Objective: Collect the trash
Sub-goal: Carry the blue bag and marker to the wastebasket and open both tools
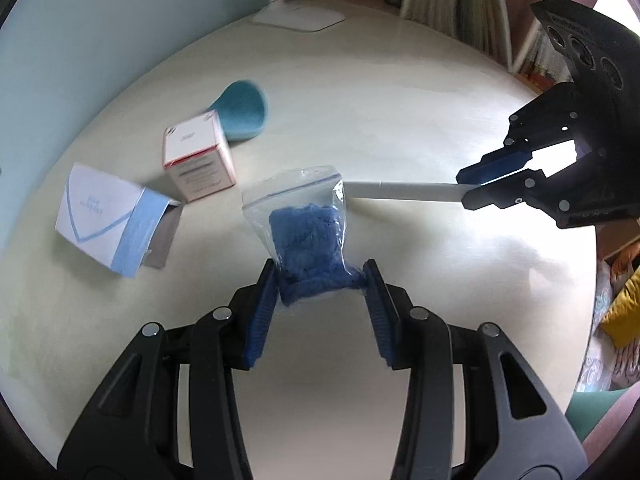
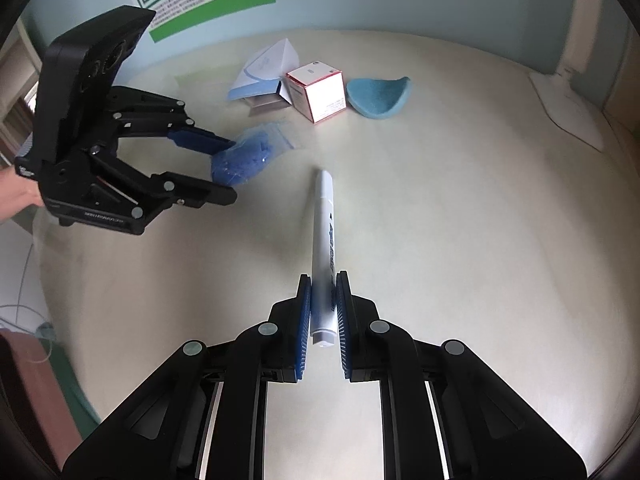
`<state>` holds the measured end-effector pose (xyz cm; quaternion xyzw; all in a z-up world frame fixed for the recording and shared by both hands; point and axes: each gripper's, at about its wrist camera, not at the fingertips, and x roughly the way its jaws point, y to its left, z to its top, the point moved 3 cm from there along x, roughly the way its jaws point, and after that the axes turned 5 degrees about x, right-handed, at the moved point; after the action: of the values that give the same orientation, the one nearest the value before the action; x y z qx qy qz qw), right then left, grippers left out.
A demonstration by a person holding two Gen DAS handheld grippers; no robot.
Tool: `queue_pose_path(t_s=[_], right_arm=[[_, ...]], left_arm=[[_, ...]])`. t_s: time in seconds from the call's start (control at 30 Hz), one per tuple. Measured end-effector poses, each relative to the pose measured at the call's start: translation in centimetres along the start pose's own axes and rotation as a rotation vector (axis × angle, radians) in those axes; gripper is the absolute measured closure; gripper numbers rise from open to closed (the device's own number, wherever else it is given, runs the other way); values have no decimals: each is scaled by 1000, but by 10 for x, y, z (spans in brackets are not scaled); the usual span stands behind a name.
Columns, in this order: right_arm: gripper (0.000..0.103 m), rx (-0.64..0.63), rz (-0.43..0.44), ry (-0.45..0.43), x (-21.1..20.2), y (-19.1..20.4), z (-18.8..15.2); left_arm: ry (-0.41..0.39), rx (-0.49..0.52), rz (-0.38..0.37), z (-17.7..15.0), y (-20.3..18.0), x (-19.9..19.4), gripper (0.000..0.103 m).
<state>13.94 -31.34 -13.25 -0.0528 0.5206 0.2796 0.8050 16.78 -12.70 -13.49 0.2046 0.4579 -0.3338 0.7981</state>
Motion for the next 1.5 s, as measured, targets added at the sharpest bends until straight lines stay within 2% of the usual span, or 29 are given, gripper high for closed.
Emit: queue_pose_path(t_s=[0.23, 0.53, 0.7, 0.9, 1.07, 1.23, 1.5], right_arm=[[89, 103, -40, -63, -45, -14, -43], [89, 250, -130, -154, -114, -26, -116], [89, 352, -185, -193, -159, -26, -180], [89, 514, -256, -233, -205, -13, -272], [89, 649, -296, -256, -230, 9, -355], [89, 795, -318, -260, -237, 35, -434], [89, 983, -294, -223, -223, 81, -532]], left_arm=[[-8, 89, -21, 15, -41, -5, 62], [-15, 252, -93, 39, -130, -2, 62], [-16, 359, -152, 49, -189, 1, 62], [-16, 518, -240, 50, -282, -2, 62], [16, 656, -321, 29, -364, -5, 62], [69, 787, -396, -13, -437, 0, 62], [197, 923, -477, -86, -517, 22, 62]])
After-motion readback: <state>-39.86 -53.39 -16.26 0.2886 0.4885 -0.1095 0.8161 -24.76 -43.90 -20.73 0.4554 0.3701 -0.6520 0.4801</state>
